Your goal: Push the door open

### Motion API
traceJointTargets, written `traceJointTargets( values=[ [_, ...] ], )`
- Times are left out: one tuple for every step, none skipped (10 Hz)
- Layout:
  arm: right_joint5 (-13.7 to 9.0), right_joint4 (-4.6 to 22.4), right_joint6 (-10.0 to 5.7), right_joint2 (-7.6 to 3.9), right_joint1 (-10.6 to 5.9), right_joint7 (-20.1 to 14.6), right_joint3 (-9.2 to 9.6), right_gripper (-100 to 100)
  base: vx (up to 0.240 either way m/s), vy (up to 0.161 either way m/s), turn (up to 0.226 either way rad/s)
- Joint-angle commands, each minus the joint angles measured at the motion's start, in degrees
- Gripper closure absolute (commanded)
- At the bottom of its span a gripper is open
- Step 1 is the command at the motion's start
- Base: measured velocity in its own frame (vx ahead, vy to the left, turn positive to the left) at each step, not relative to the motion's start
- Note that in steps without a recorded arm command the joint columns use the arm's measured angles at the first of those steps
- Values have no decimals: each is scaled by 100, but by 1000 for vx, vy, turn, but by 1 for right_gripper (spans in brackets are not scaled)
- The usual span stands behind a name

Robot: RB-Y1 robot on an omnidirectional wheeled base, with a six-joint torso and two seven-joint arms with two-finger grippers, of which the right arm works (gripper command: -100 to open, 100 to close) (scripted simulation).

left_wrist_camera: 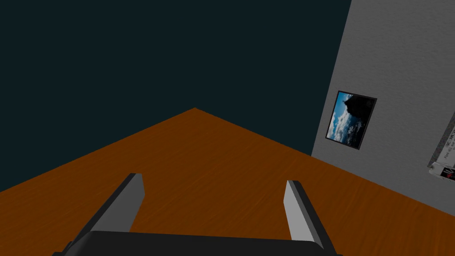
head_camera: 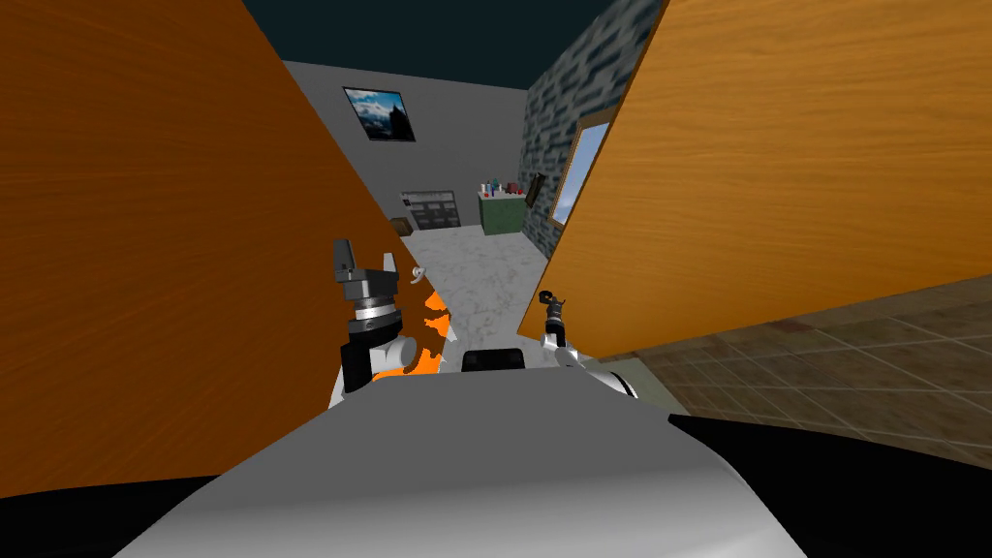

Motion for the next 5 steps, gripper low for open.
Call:
traceJointTargets(
  values=[
    [-47,9,-6,-16,7,28,-69,100,99,-4,-35],
    [-69,13,-9,-24,10,41,-101,100,162,23,-36],
    [-92,18,-13,-32,13,55,-136,100,187,23,-42],
    [-135,26,-18,-46,19,80,-198,100,221,-17,-27],
    [-165,32,-23,-56,23,98,-242,100,235,-23,-25]
  ],
)
